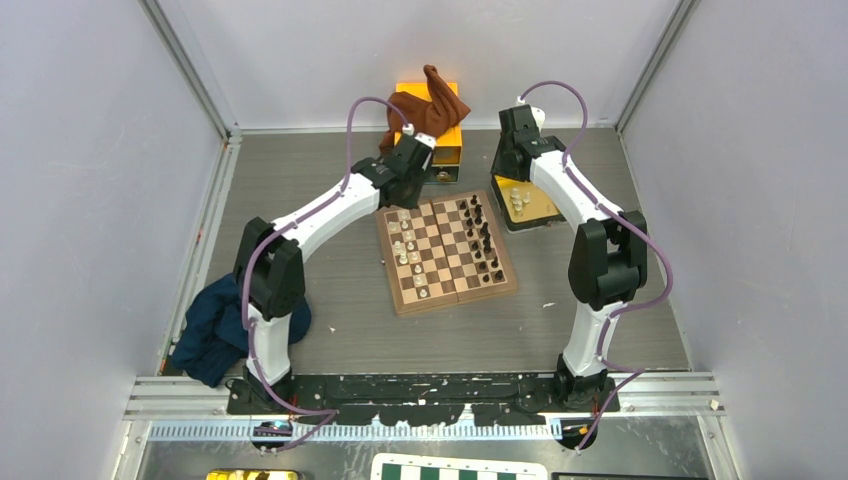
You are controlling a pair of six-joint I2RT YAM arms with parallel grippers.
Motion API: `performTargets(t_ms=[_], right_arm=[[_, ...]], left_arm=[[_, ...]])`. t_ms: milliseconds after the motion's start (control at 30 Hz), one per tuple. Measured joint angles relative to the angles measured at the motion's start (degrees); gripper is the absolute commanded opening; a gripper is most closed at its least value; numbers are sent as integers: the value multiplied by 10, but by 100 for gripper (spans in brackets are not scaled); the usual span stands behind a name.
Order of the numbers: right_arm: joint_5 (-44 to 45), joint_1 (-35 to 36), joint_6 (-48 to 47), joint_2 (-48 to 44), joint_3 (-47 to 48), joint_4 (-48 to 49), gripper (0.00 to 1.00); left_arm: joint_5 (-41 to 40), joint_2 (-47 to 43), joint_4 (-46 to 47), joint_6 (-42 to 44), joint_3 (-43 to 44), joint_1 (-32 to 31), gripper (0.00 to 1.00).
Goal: Set up the chess pieces on the board
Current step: Pick up the chess piece from the chessboard, then place the chess piece on the chessboard.
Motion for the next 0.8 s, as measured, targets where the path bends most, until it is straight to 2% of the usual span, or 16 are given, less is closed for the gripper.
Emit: performTargets(t_ms=[467, 800], right_arm=[[0, 0, 0, 0, 0, 0, 38], [0, 0, 0, 0, 0, -1, 38]], left_arm=[[1, -2, -2, -23, -14, 60, 0], [32, 1, 0, -50, -21, 71, 4]])
